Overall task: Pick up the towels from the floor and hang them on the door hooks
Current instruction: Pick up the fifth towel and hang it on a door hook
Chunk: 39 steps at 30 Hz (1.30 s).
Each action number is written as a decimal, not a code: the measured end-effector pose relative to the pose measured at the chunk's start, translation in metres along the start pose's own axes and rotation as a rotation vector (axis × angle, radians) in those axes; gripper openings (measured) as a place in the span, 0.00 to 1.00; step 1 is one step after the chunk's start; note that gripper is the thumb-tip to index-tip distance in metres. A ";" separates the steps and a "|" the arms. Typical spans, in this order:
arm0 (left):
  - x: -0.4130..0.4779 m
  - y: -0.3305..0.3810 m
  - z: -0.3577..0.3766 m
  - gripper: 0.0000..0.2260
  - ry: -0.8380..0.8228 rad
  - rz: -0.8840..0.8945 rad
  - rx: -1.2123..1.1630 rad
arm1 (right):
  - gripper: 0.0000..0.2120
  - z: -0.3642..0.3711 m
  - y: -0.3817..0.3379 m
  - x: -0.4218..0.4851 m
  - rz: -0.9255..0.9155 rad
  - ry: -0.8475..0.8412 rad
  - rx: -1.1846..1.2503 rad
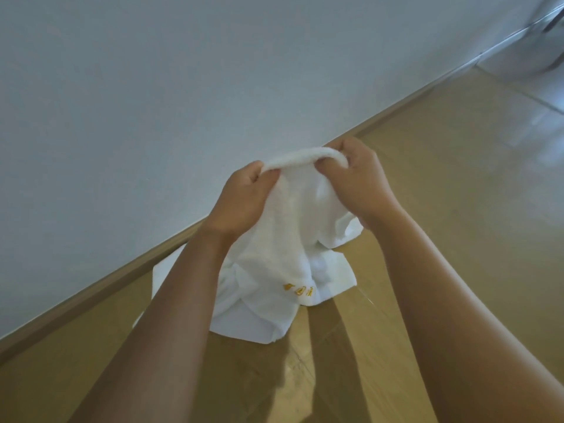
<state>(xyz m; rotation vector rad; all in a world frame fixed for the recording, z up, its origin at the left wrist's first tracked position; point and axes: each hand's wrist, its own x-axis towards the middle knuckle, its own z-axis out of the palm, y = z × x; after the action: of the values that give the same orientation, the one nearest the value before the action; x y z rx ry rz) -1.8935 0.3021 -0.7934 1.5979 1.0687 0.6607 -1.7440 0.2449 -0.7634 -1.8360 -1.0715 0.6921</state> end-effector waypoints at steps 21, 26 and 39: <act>-0.106 0.354 -0.123 0.10 -0.061 -0.130 -0.136 | 0.10 -0.118 -0.357 -0.050 -0.119 -0.347 0.099; -0.149 0.458 -0.190 0.06 0.164 -0.028 -0.075 | 0.10 -0.149 -0.467 -0.077 -0.182 -0.493 0.152; -0.339 0.594 -0.362 0.08 0.861 0.022 -0.114 | 0.12 -0.108 -0.697 -0.190 -0.615 -0.974 0.056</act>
<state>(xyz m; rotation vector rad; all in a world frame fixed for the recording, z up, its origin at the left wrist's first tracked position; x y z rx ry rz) -2.1677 0.1391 -0.0886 1.2230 1.5802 1.4674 -2.0228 0.2051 -0.0898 -0.9544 -2.0760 1.2333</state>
